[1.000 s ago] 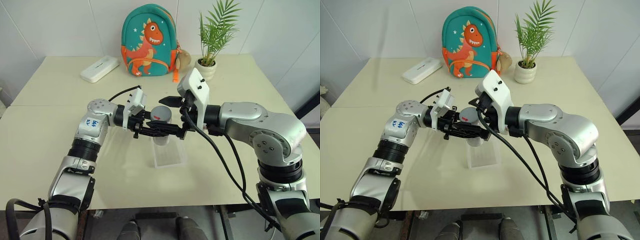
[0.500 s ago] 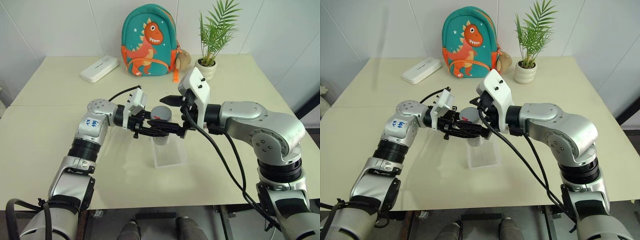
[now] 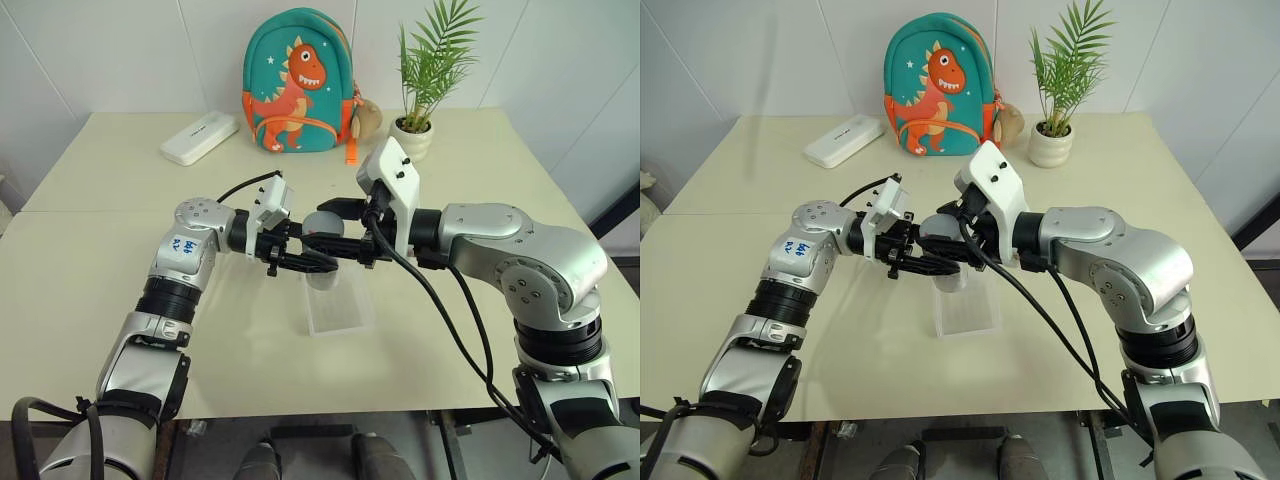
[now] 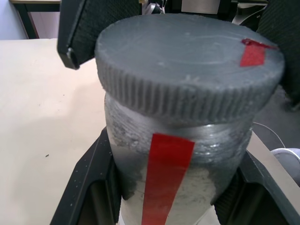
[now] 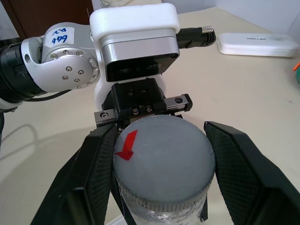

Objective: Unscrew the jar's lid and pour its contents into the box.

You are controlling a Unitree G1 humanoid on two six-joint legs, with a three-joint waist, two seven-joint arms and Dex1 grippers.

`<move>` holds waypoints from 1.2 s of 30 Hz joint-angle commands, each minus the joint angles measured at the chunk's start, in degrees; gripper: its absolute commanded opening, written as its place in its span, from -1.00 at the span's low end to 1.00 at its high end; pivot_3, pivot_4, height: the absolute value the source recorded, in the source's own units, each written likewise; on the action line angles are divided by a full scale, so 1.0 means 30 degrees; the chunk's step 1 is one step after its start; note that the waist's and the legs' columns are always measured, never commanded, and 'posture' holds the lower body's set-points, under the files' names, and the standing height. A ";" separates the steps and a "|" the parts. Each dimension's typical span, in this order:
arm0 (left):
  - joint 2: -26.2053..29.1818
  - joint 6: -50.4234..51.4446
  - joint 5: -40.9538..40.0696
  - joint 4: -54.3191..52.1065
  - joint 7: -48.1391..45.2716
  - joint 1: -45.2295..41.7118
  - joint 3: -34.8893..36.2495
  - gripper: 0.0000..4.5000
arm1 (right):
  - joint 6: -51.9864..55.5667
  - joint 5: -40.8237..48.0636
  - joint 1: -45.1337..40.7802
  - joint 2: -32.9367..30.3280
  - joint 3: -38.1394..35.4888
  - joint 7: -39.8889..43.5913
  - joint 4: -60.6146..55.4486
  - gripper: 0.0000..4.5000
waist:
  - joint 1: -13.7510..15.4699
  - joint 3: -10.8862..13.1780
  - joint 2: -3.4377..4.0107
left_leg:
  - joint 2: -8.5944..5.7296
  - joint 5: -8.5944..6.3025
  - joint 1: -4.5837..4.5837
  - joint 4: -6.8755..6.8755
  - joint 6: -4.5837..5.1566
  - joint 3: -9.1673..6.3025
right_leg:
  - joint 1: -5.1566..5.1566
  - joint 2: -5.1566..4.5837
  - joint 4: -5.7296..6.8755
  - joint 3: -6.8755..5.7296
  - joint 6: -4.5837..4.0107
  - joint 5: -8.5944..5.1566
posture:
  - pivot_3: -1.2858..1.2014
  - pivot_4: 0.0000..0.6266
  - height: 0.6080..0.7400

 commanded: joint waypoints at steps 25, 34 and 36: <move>0.1029 -0.0325 0.0369 0.0422 -0.0064 -0.0798 0.0391 -0.07 | -0.0930 -0.1955 -0.0080 -0.4232 -0.3134 0.0575 0.1252 0.31 | 0.0084 0.0004 0.0003 | 0.0000 0.0000 -0.0016 -0.0014 0.0001 0.0002 | -0.0020 -0.0001 -0.0012 -0.0002 0.0000 -0.0002 | 0.03 -0.52 1.00; 0.2306 -0.1213 0.0576 0.1355 0.1117 -0.1331 0.1564 -0.07 | -0.0265 -0.2617 0.8360 -0.5003 -0.6283 -0.1186 -0.0658 0.31 | 0.0258 0.0005 0.0007 | -0.0009 -0.0009 -0.0042 -0.0005 0.0015 0.0003 | -0.0037 -0.0009 -0.0009 -0.0001 0.0003 -0.0030 | 0.03 -0.52 1.00; 0.2389 -0.1303 0.0592 0.1370 0.1243 -0.1329 0.1677 -0.07 | -0.0668 -0.2795 0.9679 -0.4604 -0.6482 -0.1578 -0.0695 0.31 | 0.0230 0.0007 0.0010 | -0.0010 -0.0009 -0.0053 0.0001 0.0017 0.0028 | -0.0067 -0.0007 0.0011 0.0025 0.0005 -0.0031 | 0.03 -0.52 1.00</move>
